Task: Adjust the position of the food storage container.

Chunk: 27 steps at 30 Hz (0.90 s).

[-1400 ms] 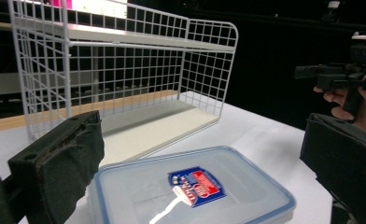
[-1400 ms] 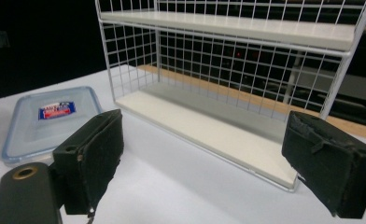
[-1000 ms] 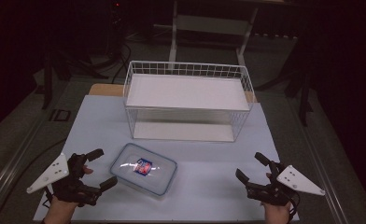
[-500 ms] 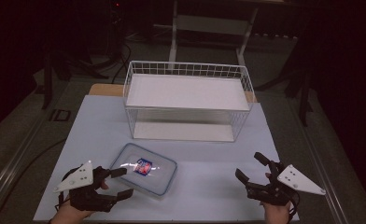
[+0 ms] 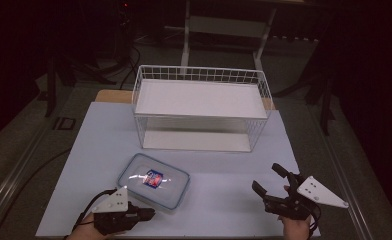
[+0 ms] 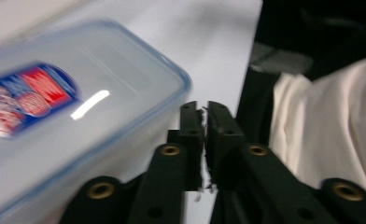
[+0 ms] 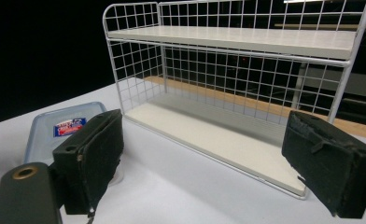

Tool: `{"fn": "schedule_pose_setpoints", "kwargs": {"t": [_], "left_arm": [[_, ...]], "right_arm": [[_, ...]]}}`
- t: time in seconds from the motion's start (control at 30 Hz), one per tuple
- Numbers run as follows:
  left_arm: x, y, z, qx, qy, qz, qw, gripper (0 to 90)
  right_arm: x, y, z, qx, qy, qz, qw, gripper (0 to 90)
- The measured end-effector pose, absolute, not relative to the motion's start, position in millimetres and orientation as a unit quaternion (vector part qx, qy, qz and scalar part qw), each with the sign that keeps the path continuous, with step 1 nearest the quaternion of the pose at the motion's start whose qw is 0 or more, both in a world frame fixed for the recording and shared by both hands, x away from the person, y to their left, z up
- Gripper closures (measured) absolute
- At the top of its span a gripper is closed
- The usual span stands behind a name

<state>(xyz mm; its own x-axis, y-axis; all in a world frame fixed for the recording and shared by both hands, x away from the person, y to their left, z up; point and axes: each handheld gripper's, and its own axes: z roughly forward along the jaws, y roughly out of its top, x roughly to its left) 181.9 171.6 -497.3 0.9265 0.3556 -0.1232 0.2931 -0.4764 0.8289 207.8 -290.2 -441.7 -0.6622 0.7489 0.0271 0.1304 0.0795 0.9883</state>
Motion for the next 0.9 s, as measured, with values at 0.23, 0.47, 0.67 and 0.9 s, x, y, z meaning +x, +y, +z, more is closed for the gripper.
{"fn": "schedule_pose_setpoints", "kwargs": {"t": [0.23, 0.47, 0.67, 0.9], "left_arm": [[186.8, 154.1, -509.8, 0.884, 0.180, 0.030, 0.431, 89.4], [195.9, 143.3, -517.3, 0.897, 0.178, 0.042, 0.403, 89.5], [202.0, 134.8, -517.5, 0.900, 0.174, 0.039, 0.398, 89.6], [207.1, 126.8, -518.7, 0.902, 0.180, 0.043, 0.390, 89.7]], "right_arm": [[208.8, -290.5, -442.0, 0.321, 0.689, 0.598, 0.254, 12.4], [209.3, -290.9, -442.2, 0.321, 0.690, 0.598, 0.253, 12.5], [209.7, -291.3, -442.5, 0.320, 0.691, 0.597, 0.251, 12.5], [210.0, -292.1, -442.5, 0.322, 0.690, 0.599, 0.248, 12.5]]}}
